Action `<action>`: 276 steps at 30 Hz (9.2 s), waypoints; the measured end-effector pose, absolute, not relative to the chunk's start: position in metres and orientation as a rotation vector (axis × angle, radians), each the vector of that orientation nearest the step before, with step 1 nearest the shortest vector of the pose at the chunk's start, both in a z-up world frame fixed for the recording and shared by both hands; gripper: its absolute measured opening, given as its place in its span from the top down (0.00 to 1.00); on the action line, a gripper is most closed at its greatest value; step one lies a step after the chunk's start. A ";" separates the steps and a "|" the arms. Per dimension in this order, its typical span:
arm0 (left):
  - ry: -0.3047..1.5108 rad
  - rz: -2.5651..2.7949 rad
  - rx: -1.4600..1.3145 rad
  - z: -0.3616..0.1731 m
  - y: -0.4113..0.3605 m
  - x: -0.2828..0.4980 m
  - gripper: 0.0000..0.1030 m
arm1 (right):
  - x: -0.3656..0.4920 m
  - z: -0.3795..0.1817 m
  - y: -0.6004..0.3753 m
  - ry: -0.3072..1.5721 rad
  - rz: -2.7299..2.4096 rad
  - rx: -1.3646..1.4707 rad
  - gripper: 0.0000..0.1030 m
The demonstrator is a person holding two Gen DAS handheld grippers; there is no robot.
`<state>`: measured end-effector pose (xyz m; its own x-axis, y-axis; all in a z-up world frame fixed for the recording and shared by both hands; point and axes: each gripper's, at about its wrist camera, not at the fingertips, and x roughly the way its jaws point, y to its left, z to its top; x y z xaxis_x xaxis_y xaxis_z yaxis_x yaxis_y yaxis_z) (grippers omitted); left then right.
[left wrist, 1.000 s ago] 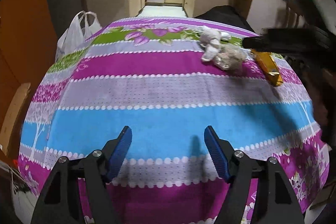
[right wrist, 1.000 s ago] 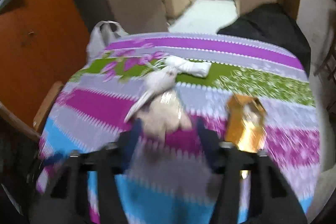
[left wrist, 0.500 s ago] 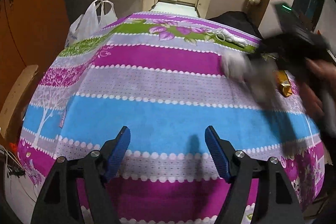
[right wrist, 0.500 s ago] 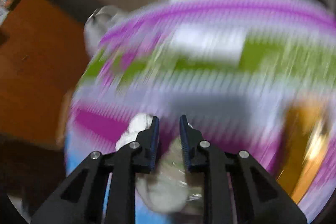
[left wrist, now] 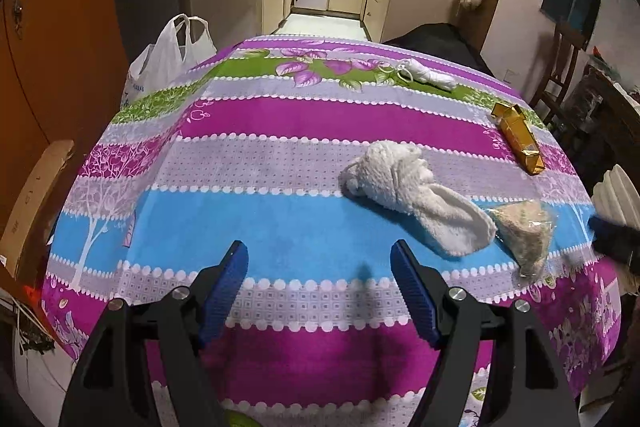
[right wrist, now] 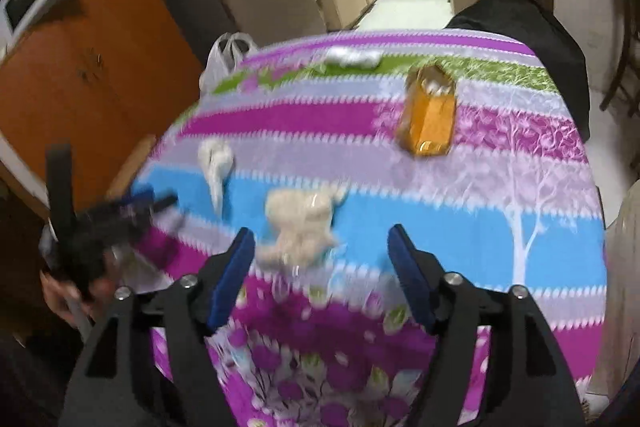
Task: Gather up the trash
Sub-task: 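Reach the right gripper to the tan mesh bag and white cloth, pushing them apart, then grasp the tan mesh bag with the right gripper while the left gripper grasps the white cloth, then carry the mesh bag and white cloth over the white bucket with both grippers, then open both grippers to drop the mesh bag and cloth into the bucket, then move both grippers back from the bucket to the table, then grasp the white rolled item with the left gripper while the right gripper grasps the gold wrapper box, then carry the white item and gold box over the white bucket with both grippers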
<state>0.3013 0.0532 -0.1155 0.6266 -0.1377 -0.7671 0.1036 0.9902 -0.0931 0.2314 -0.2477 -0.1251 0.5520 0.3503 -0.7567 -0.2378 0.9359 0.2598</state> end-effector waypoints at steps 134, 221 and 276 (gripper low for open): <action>0.903 -1.016 0.569 -0.038 -0.513 0.308 0.49 | 0.155 -0.046 -0.603 1.031 -0.373 0.351 0.43; 0.860 -0.945 0.718 -0.130 -0.131 0.604 0.32 | 0.269 -0.081 -0.360 0.879 0.034 0.317 0.33; 0.527 -0.501 0.509 0.000 -0.270 0.299 0.72 | 0.136 -0.027 -0.479 0.859 -0.254 0.225 0.53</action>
<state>0.2992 -0.2705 0.0002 0.7523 -0.3123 -0.5800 0.5635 0.7612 0.3210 0.1359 -0.4791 -0.0272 0.6261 -0.1299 -0.7688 0.3096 0.9464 0.0923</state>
